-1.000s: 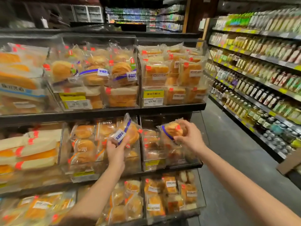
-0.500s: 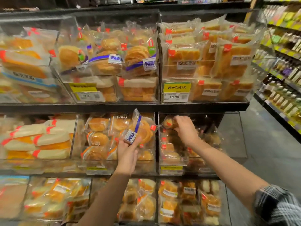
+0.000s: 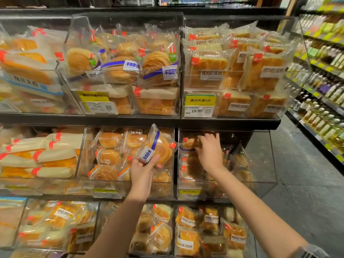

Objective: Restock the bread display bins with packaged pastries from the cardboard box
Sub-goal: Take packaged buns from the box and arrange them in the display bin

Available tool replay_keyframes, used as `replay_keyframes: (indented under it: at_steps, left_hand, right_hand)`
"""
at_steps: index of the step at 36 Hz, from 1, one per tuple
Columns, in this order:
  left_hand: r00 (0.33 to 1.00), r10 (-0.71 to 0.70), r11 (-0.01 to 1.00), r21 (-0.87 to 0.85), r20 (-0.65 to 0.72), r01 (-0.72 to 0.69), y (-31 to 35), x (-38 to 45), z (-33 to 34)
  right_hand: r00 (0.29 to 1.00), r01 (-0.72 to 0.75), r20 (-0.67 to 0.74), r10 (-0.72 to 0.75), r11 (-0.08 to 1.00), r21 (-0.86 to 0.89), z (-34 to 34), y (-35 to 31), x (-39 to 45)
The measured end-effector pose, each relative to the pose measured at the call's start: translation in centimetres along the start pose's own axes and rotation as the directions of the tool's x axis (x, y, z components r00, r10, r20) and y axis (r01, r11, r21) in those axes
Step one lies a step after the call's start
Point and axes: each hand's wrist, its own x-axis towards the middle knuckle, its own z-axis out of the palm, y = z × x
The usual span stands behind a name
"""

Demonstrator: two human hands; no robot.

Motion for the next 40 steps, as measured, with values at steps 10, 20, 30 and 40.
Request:
replay_keyframes:
  at_steps: [10,20,30,40]
  left_hand:
    - [0.987,0.113,0.942,0.303,0.112,-0.142,-0.6,-1.8,0.9]
    - [0.927,-0.017,0.912,0.387,0.373,-0.139,-0.7,-1.0,-0.5]
    - [0.922,-0.024,0.932,0.342,0.387,-0.12,-0.4,-0.4,0.4]
    - [0.925,0.006,0.913,0.376,0.38,-0.161,-1.1,-0.1,0.3]
  right_hand:
    - [0.856,-0.51,0.453,0.248,0.262,0.819,-3.4,-6.2,-6.7]
    - [0.887,-0.406,0.305,0.346,0.271,0.873,-5.9,-4.0,-5.7]
    - [0.979,0.189,0.03,-0.201,0.953,0.236,-4.1,1.9,-3.4]
    - [0.964,0.148,0.23,-0.136,0.988,-0.037,1.0,0.3,1.9]
